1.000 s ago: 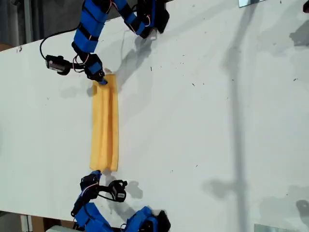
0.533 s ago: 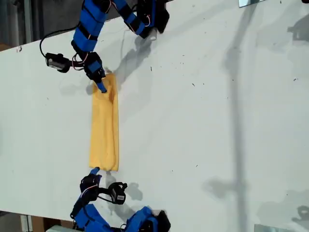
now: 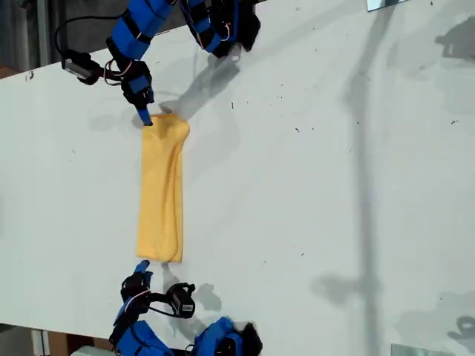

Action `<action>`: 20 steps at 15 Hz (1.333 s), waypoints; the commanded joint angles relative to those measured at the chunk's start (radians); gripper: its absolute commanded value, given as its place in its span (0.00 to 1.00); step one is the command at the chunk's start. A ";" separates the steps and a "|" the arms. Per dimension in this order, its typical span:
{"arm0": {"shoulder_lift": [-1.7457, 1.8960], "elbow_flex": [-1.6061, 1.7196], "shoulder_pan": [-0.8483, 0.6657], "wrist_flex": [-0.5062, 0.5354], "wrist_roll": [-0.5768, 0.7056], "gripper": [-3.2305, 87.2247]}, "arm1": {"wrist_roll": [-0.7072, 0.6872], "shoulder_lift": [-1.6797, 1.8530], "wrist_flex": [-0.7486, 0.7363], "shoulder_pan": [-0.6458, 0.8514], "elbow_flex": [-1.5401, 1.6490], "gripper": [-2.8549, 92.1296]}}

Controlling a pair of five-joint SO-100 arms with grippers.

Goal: Grasp corners of a square towel and fold twice.

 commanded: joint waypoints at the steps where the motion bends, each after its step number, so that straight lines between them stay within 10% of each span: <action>1: 0.020 -0.009 -0.015 -0.020 -0.003 0.15 | -0.031 -0.230 0.002 -0.015 -0.218 0.42; 10: 0.578 0.379 -0.043 0.052 -0.288 0.16 | -0.044 -0.833 0.259 0.066 -0.670 0.44; 13: 1.216 0.703 0.028 0.288 -0.434 0.13 | -0.017 -0.833 0.270 0.092 -0.643 0.05; 16: 1.522 0.839 0.101 0.488 -0.517 0.13 | 0.015 -0.827 0.272 0.118 -0.623 0.03; 20: 1.523 0.989 0.152 0.416 -0.571 0.14 | 0.055 -0.630 0.207 0.141 -0.451 0.03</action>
